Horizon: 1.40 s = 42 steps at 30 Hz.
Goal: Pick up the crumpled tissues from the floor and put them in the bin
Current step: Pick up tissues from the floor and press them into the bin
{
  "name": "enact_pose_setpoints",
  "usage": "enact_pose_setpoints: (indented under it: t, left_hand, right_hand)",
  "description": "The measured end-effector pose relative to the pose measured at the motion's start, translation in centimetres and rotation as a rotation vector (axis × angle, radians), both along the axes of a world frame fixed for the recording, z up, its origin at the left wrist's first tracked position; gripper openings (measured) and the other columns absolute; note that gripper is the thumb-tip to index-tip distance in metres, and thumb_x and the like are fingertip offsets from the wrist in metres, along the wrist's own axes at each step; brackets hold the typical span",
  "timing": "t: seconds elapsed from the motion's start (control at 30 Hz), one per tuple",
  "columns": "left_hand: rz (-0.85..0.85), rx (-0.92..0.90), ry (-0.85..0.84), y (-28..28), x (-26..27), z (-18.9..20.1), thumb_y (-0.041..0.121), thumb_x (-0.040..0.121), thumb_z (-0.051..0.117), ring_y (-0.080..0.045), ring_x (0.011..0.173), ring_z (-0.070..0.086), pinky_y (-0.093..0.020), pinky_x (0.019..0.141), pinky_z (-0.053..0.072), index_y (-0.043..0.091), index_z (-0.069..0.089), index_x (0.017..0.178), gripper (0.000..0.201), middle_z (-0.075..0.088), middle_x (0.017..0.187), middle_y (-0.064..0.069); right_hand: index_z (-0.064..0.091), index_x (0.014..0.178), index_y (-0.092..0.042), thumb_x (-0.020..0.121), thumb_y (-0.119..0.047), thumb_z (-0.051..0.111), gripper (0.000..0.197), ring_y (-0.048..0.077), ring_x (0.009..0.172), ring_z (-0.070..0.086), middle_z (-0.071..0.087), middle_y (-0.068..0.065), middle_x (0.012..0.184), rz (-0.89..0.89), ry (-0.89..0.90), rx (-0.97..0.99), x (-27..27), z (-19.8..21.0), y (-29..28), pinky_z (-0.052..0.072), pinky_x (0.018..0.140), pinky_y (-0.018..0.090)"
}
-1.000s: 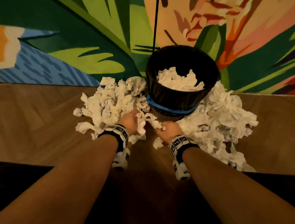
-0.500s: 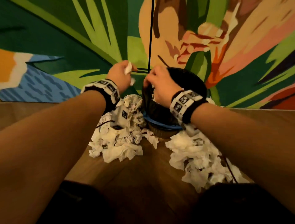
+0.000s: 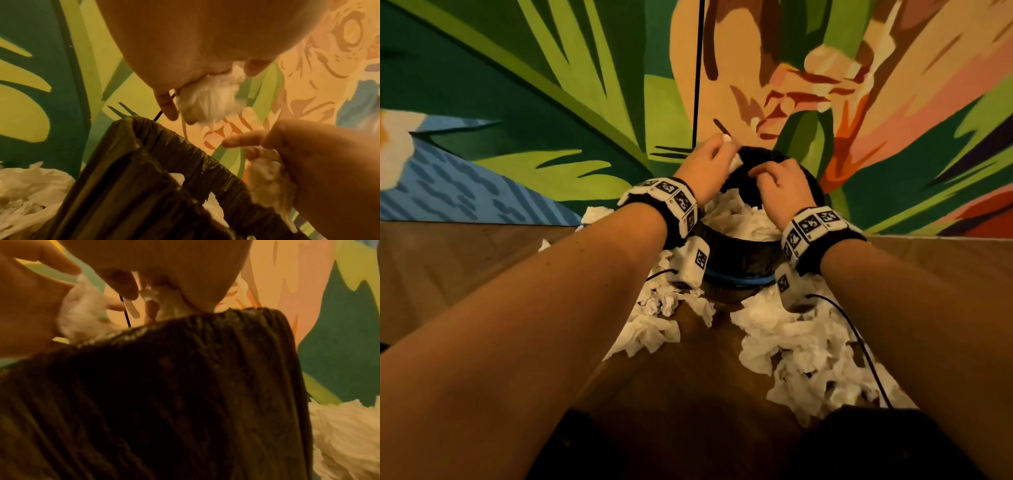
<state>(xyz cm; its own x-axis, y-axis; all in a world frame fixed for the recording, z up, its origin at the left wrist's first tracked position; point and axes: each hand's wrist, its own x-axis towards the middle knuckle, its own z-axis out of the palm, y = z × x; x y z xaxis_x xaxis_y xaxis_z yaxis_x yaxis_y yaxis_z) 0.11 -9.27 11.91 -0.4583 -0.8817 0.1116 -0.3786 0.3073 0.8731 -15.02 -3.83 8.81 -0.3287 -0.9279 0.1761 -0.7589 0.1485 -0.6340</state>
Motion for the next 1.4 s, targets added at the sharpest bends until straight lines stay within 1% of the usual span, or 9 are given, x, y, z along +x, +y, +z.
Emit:
enact_pose_setpoints:
  t: [0.17, 0.37, 0.5, 0.8, 0.93, 1.1, 1.23, 1.3, 1.4]
  left_hand:
    - [-0.096, 0.072, 0.026, -0.9, 0.7, -0.3, 0.041, 0.1, 0.045, -0.018, 0.132, 0.046, -0.034, 0.112, 0.035, 0.031, 0.031, 0.148, 0.051, 0.043, 0.148, -0.007]
    - [0.196, -0.144, 0.043, -3.6, 7.1, -1.7, 0.034, 0.098, 0.047, 0.002, 0.087, 0.057, -0.015, 0.071, 0.044, 0.029, 0.054, 0.127, 0.03, 0.06, 0.11, 0.009]
    - [0.338, -0.134, -0.174, -3.4, 12.1, -6.6, 0.019, 0.095, 0.051, -0.023, 0.087, 0.063, -0.032, 0.078, 0.05, 0.018, 0.059, 0.12, 0.026, 0.065, 0.097, -0.002]
    - [0.011, 0.142, -0.85, 1.9, 19.2, -16.5, 0.025, 0.092, 0.054, -0.024, 0.096, 0.063, -0.027, 0.08, 0.048, 0.027, 0.063, 0.116, 0.026, 0.067, 0.112, -0.006]
    - [-0.055, 0.24, -0.946, 3.8, 18.0, -19.3, 0.036, 0.09, 0.06, -0.022, 0.097, 0.063, -0.03, 0.08, 0.051, 0.029, 0.06, 0.119, 0.03, 0.066, 0.114, -0.002]
    - [-0.116, 0.244, -1.08, 6.2, 15.7, -22.5, 0.044, 0.084, 0.065, -0.026, 0.107, 0.06, -0.033, 0.079, 0.05, 0.035, 0.052, 0.124, 0.043, 0.059, 0.122, -0.002]
    - [-0.1, 0.264, -1.123, 6.7, 15.3, -23.7, 0.027, 0.091, 0.056, -0.029, 0.108, 0.061, -0.042, 0.085, 0.054, 0.032, 0.054, 0.123, 0.033, 0.059, 0.124, -0.008]
    - [-0.07, 0.262, -1.128, 6.6, 15.6, -23.8, 0.023, 0.09, 0.057, -0.028, 0.108, 0.061, -0.041, 0.086, 0.054, 0.028, 0.059, 0.122, 0.032, 0.061, 0.122, -0.006]
    - [0.063, 0.24, -1.007, 6.3, 16.5, -23.8, 0.024, 0.093, 0.052, -0.027, 0.103, 0.061, -0.037, 0.085, 0.051, 0.024, 0.064, 0.115, 0.024, 0.062, 0.116, -0.007]
  right_hand:
    - [0.019, 0.154, -0.019, 0.097, -0.023, 0.037, 0.06, 0.032, 0.134, 0.036, 0.036, 0.015, 0.149, -0.021, -0.033, 0.065, 0.8, 0.6, -0.2, 0.031, 0.111, 0.045]
    - [0.041, 0.139, -0.022, 0.084, -0.009, 0.049, 0.057, 0.014, 0.122, 0.045, 0.045, 0.004, 0.134, 0.09, -0.053, -0.265, 4.7, 3.5, -0.6, 0.041, 0.106, 0.037]
    - [0.055, 0.122, -0.018, 0.078, -0.005, 0.049, 0.047, -0.006, 0.086, 0.044, 0.045, -0.005, 0.106, 0.383, -0.044, -0.316, 11.0, 1.7, -0.2, 0.04, 0.079, 0.018]
    - [0.059, 0.113, -0.025, 0.094, -0.023, 0.048, 0.023, 0.027, 0.113, 0.051, 0.047, 0.004, 0.124, 0.562, 0.199, 0.553, 13.0, -14.4, 4.0, 0.045, 0.094, 0.033]
    - [0.047, 0.138, -0.031, 0.093, -0.024, 0.052, 0.046, 0.032, 0.135, 0.038, 0.012, 0.007, 0.157, 0.48, 0.304, 0.864, 10.3, -20.0, 5.9, 0.041, 0.106, 0.037]
    - [0.03, 0.149, -0.039, 0.094, -0.021, 0.051, 0.061, 0.027, 0.146, 0.021, -0.019, -0.008, 0.161, 0.443, 0.232, 0.998, 8.6, -22.8, 6.6, 0.032, 0.115, 0.037]
    - [0.04, 0.146, -0.021, 0.096, -0.025, 0.049, 0.051, 0.024, 0.139, 0.037, 0.02, -0.001, 0.16, 0.404, 0.286, 0.908, 8.8, -23.1, 6.6, 0.035, 0.113, 0.036]
    - [0.062, 0.124, -0.02, 0.095, -0.026, 0.05, 0.031, 0.025, 0.119, 0.056, 0.057, 0.004, 0.134, 0.336, 0.317, 0.836, 8.8, -22.7, 6.7, 0.047, 0.1, 0.038]
    - [0.074, 0.108, -0.027, 0.093, -0.023, 0.058, 0.022, 0.021, 0.107, 0.062, 0.069, -0.001, 0.114, 0.307, 0.267, 0.804, 8.5, -22.6, 7.1, 0.052, 0.094, 0.034]
